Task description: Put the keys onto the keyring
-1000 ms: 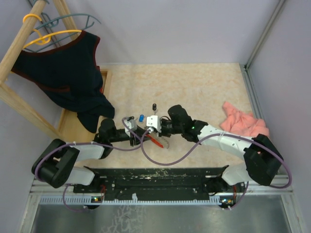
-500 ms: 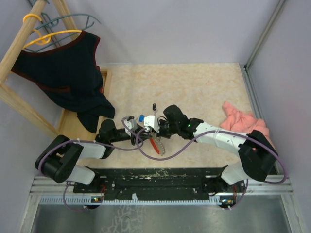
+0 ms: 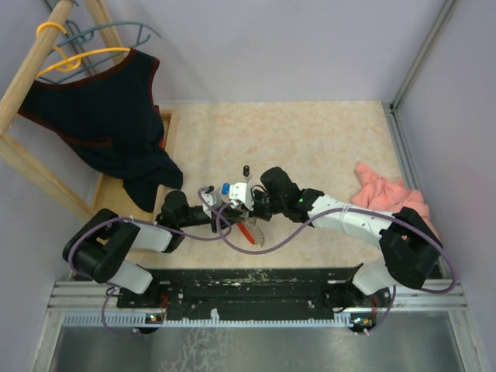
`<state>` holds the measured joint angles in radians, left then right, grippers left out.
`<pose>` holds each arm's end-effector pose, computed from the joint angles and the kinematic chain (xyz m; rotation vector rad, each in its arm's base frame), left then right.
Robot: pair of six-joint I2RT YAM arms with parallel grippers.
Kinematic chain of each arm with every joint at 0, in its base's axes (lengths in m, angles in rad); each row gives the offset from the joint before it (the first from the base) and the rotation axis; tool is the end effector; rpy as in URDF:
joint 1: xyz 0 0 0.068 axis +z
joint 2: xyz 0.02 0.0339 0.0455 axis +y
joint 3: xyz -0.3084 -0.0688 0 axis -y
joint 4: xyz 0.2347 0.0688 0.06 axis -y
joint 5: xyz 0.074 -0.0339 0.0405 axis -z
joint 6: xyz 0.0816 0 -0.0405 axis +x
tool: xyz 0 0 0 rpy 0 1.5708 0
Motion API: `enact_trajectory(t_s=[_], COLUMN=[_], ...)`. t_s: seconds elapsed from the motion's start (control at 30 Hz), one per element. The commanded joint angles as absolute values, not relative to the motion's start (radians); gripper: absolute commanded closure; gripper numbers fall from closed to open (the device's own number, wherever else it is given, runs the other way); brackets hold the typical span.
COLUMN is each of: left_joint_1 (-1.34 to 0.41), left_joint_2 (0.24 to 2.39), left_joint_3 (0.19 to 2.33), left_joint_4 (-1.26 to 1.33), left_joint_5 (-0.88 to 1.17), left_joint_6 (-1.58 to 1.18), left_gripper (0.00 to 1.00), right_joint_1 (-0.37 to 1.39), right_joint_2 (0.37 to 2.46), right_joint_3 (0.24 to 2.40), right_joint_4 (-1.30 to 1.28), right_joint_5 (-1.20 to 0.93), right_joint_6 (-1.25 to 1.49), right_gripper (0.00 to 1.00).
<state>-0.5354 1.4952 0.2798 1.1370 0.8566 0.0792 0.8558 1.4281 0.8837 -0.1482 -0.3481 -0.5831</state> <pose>0.1936 -0.1865 0.2119 1.1226 1.3148 -1.0414 0.1914 0.2629 0.2523 -1.6311 1.5783 0.5384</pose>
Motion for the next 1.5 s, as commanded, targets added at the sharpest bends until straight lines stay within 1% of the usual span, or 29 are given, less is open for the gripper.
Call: enact_trajectory(t_s=[0.0,0.17,0.3,0.5,0.53,0.6,0.63,0.73,0.77,0.8,0.83,0.87,0.93,1.13,1.47], left_joint_1=[-0.549,-0.552,-0.555,-0.556,-0.557,-0.557,-0.557,-0.557,-0.557,-0.557,-0.557,-0.557,-0.558,-0.557,-0.557], left_joint_2=[1.508,1.515,1.517,1.523,1.523,1.522,1.521,1.508,1.504,1.501,1.500,1.500,1.500,1.495,1.487], left_joint_3=[0.301,0.309,0.312,0.318,0.319,0.321,0.321,0.317,0.316,0.315,0.314,0.313,0.314,0.309,0.308], left_joint_4=[1.150,1.137,1.132,1.114,1.111,1.103,1.100,1.090,1.087,1.084,1.082,1.082,1.084,1.087,1.091], left_joint_5=[0.863,0.852,0.846,0.835,0.835,0.835,0.836,0.830,0.830,0.828,0.828,0.829,0.834,0.848,0.866], left_joint_6=[0.086,0.092,0.094,0.100,0.102,0.104,0.106,0.117,0.121,0.123,0.125,0.126,0.128,0.130,0.131], left_gripper=[0.72,0.73,0.79,0.80,0.84,0.96,0.98,0.98,0.98,0.98,0.98,0.98,0.98,0.98,0.98], right_joint_1=[0.866,0.866,0.866,0.866,0.866,0.866,0.865,0.864,0.864,0.856,0.851,0.844,0.834,0.767,0.752], right_joint_2=[1.403,1.402,1.399,1.392,1.391,1.390,1.390,1.388,1.381,1.373,1.360,1.348,1.324,1.303,1.372], right_joint_3=[0.899,0.895,0.889,0.884,0.883,0.882,0.881,0.883,0.884,0.881,0.874,0.868,0.853,0.810,0.790], right_joint_4=[-0.060,-0.055,-0.051,-0.044,-0.042,-0.040,-0.038,-0.055,-0.058,-0.058,-0.052,-0.045,-0.026,0.041,0.073], right_joint_5=[-0.383,-0.399,-0.407,-0.405,-0.408,-0.412,-0.415,-0.401,-0.389,-0.384,-0.388,-0.397,-0.414,-0.445,-0.473], right_joint_6=[-0.565,-0.559,-0.555,-0.543,-0.541,-0.534,-0.530,-0.506,-0.494,-0.480,-0.471,-0.452,-0.421,-0.304,-0.290], right_gripper=[1.00,1.00,1.00,1.00,1.00,1.00,1.00,1.00,0.98,0.92,0.89,0.82,0.76,0.70,0.64])
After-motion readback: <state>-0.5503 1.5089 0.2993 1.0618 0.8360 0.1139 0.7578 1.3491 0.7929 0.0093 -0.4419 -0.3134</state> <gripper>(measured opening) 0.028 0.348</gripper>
